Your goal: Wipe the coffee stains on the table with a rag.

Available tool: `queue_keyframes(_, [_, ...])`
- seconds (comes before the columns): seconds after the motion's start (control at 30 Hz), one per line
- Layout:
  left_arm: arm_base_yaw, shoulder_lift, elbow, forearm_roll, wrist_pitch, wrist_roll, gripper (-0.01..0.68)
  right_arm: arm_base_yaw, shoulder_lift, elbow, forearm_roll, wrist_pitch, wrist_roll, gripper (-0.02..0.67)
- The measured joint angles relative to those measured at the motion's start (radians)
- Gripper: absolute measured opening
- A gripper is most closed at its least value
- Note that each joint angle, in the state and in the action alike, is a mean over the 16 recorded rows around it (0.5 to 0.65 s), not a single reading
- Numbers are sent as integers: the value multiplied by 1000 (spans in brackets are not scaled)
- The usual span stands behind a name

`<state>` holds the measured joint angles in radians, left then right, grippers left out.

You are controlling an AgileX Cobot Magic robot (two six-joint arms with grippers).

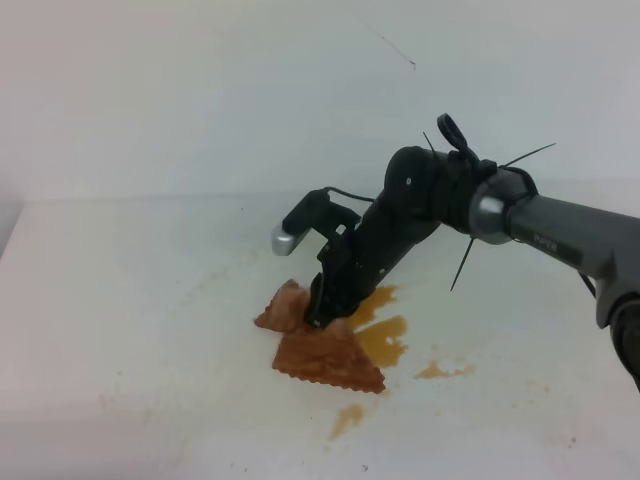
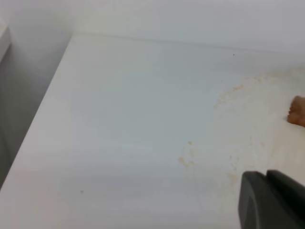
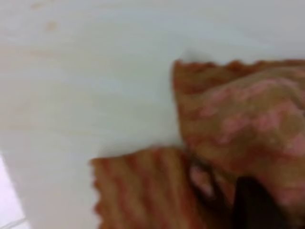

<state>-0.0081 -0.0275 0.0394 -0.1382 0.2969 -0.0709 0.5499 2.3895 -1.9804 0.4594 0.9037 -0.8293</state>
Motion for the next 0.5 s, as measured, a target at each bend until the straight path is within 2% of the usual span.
queue_keyframes(0.3, [0,0,0,0,0,0,1,13,-94,0,-6,69,-104,375])
queue_keyframes(0.5, [0,0,0,0,0,0,1,46,-121,0,-70,100,-176,392])
